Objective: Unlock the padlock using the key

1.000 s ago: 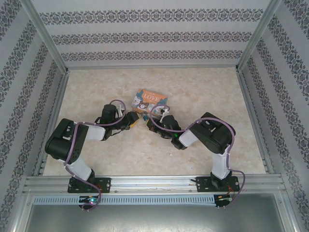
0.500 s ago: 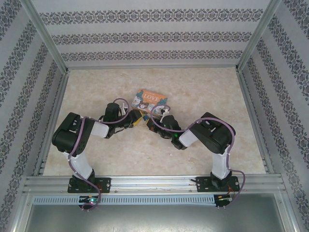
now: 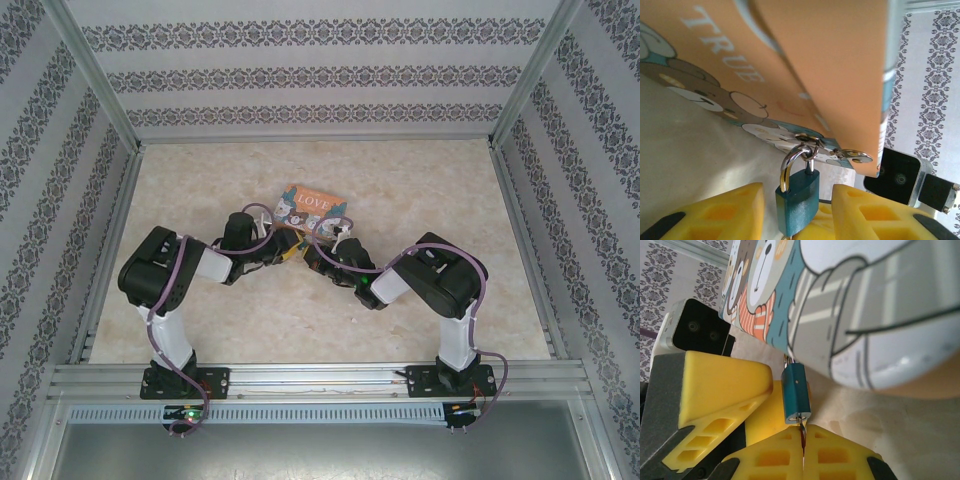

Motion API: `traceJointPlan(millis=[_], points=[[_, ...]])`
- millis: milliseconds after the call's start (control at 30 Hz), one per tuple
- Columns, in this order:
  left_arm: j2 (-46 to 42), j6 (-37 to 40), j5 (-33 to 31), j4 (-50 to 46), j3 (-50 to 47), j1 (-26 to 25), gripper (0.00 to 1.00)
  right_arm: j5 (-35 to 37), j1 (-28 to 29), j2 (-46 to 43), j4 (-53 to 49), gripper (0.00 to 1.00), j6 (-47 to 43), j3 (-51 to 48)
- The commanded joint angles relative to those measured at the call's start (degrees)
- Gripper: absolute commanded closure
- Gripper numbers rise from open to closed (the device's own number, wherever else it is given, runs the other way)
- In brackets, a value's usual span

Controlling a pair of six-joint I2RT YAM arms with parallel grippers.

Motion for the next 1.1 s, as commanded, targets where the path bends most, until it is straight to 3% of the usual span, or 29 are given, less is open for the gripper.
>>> traceJointPlan(millis=[0, 200, 433, 700, 900, 1067], points=[[1.8, -1.8, 0.4, 4.7, 1.4, -1.0, 0.63, -1.4, 0.0, -1.2, 2.8, 1.0, 1.1, 0.4], [2.6, -2.4, -0.1, 5.4, 1.5, -1.1, 0.71, -2.0, -0.3, -1.1, 3.4, 1.0, 2.3, 0.4], [1.8, -2.4, -0.6, 5.3, 1.3, -1.1, 0.93, -0.8, -0.5, -1.6, 3.4, 0.99, 2.9, -0.6], [-3.7, -1.0, -2.8, -0.9, 0.7, -1.1, 0.96, 2.0, -0.8, -5.8, 1.8, 0.78, 0.3, -4.1], [-8.7, -4.8, -4.4, -7.6, 0.3, -1.2, 0.97, 3.8, -1.0, -13.9, -5.7, 0.69, -8.4, -6.7], [-13.4, -5.7, -6.1, -17.4, 1.0, -1.2, 1.0, 6.7, 0.6, -24.2, -22.5, 0.63, -25.0, -4.9]])
